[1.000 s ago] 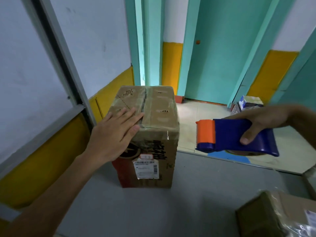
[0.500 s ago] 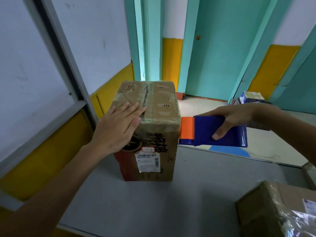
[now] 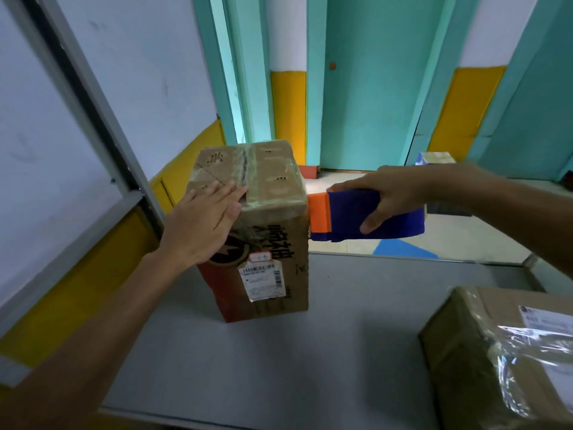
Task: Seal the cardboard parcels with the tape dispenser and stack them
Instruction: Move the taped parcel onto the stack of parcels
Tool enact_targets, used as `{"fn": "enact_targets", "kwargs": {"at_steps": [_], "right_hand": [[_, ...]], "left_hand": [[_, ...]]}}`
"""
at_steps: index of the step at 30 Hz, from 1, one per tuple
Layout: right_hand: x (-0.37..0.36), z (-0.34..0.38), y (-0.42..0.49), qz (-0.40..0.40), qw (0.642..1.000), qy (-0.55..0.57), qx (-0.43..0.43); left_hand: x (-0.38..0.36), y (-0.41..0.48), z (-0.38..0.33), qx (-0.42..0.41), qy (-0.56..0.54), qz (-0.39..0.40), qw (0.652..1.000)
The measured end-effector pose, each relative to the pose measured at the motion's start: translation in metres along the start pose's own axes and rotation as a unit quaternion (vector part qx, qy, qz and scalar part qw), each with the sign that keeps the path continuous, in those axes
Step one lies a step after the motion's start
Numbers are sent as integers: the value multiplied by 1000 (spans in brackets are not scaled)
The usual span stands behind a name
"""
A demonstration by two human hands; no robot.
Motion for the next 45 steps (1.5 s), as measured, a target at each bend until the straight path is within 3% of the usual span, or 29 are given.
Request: {"fn": "enact_targets", "kwargs": {"at_steps": [6,9,11,13,20,25,32,34,37,40,42,43,45], "right_hand": [[13,3,1,72,996,11,-51],[-4,16,24,92,981,-148,-85],[-63,17,51,154,963,-212,-68],[-108,7,68,227,955,-173,-79],[-130,-8,75,202,977,-15,-63],[-180,-37,50,242,943,190,-129],[-239,-80,46,263,933,169,-181],[-241,-92,44,259,932,166,-193],[-235,-104,44,261,936,128,-198],[-234,-102,48,269,941,89,-183],[-213,-98,57,218,960,35,-170],[-189,-89,63,146,978,17,-151],[-113,-55,64,-97,989,77,-80]], "left_hand": [[1,-1,-6,6,8,5,1000],[5,-5,-11,-15,-12,11,1000],[1,-18,-19,-33,-14,17,999],[4,-27,-14,-11,-6,1,1000],[-5,3,-3,7,-17,48,999],[-9,17,-2,13,-24,66,997],[-6,23,-1,19,-27,43,999],[4,23,2,26,-113,9,993],[31,21,12,31,-288,-80,954],[42,15,17,-10,-281,-120,952],[36,13,27,-12,-282,-113,953],[32,11,33,-8,-289,-110,951],[27,6,43,-3,-310,-116,944]]}}
Point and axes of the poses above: each hand's wrist, its own y-axis towards the middle knuckle, its own x-axis out of the back of the hand, z = x × y, the point moved 10 cm from there along y, towards the middle knuckle, and after that the axes turned 4 degrees about x, right-handed, at the moved point
